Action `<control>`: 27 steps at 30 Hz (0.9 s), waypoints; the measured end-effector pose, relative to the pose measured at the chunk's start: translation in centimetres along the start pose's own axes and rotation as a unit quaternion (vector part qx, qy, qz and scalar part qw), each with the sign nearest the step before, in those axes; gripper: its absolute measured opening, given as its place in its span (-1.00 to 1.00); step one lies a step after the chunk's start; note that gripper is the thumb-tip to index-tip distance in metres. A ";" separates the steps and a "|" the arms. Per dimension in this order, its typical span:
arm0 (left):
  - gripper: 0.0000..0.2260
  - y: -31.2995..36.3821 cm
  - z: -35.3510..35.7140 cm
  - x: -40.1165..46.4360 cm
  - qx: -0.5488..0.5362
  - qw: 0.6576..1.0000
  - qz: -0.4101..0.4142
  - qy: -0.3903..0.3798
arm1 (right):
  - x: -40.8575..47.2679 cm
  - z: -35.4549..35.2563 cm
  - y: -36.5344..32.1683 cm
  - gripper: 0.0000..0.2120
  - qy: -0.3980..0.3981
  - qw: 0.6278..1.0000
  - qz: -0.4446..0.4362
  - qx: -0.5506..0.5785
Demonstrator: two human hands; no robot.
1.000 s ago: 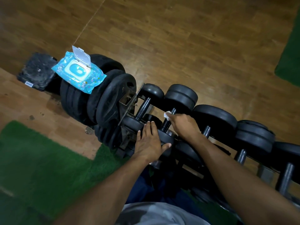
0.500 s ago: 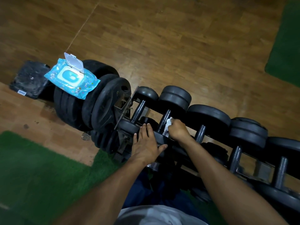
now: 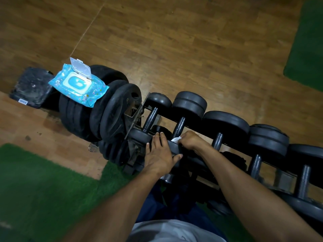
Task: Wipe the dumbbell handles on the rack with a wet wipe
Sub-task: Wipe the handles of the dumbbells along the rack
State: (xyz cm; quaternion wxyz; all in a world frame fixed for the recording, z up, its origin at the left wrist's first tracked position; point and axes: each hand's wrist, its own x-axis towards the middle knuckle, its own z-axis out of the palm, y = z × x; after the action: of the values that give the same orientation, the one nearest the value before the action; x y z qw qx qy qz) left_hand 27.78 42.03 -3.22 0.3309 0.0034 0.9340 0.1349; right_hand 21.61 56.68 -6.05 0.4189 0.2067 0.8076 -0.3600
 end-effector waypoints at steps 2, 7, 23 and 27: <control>0.03 -0.1 0.0 -0.1 0.000 1.000 0.002 0.000 | 0.2 -0.2 0.0 -0.88 -0.020 0.999 0.007 0.042; 0.03 0.0 -0.1 -0.1 0.002 1.000 0.005 -0.007 | 0.4 -0.6 0.0 -0.80 -0.051 0.992 0.023 0.117; 0.02 -0.2 0.0 0.0 0.005 1.000 0.008 -0.001 | -1.2 -2.1 0.2 -0.88 0.065 0.980 -0.164 0.094; 0.02 -0.2 0.2 0.1 0.004 1.000 0.008 -0.002 | -0.2 -2.1 -0.1 -0.69 0.213 0.913 -0.266 -0.224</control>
State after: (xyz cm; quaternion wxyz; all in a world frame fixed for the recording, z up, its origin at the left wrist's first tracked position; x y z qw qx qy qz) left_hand 27.83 41.85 -3.45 0.3320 0.0130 0.9337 0.1337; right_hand 20.55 58.19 -4.98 0.1608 -0.0429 0.9623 -0.2151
